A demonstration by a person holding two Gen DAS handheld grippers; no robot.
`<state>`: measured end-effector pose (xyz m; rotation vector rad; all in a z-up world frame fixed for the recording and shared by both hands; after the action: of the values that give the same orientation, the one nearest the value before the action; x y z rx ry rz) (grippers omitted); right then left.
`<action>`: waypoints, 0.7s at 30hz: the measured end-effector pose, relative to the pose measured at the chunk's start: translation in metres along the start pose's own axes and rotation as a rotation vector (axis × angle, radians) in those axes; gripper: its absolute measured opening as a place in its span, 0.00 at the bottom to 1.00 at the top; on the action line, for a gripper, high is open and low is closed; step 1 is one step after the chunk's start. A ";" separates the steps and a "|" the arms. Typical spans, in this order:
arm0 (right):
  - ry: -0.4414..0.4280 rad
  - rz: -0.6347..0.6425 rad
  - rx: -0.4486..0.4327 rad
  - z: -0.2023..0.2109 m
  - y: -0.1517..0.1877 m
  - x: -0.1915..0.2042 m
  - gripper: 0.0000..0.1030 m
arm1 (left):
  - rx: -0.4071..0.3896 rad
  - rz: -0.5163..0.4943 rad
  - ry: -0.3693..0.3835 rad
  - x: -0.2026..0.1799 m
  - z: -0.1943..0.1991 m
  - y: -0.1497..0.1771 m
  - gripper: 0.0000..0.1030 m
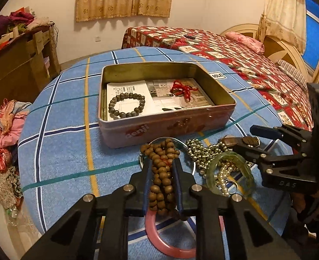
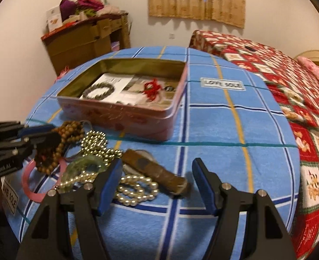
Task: Organize jewelry
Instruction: 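Grasp the brown wooden bead bracelet with the left tool while the right tool grasps the brown watch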
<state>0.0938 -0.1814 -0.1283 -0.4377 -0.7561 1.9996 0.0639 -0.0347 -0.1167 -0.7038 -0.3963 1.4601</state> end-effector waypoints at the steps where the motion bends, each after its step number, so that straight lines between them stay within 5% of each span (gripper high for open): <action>1: 0.011 -0.003 0.018 -0.004 0.000 -0.002 0.66 | -0.001 0.000 0.000 0.000 0.000 0.000 0.18; 10: 0.033 -0.078 0.041 -0.006 0.001 -0.021 0.56 | -0.009 0.010 0.013 0.003 0.000 0.000 0.18; 15: -0.002 0.000 0.052 -0.006 0.004 -0.004 0.24 | -0.012 0.020 0.020 0.005 0.002 0.000 0.16; 19: -0.040 -0.011 0.027 -0.002 0.007 -0.001 0.23 | -0.015 0.027 0.021 0.007 0.006 -0.001 0.15; 21: -0.039 -0.008 0.016 0.001 0.007 0.001 0.23 | -0.019 0.026 0.028 0.007 0.008 -0.002 0.07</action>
<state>0.0883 -0.1837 -0.1323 -0.3866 -0.7647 2.0104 0.0607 -0.0260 -0.1104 -0.7468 -0.3812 1.4709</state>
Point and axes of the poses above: each gripper's, at about its wrist camera, not at the fingertips, and z roughly against the way its jaws point, x to its left, y to its underside, the point moved 5 cm from there along -z, roughly the way its jaws point, and after that the axes turned 4 degrees about z, right-handed, at the moved point
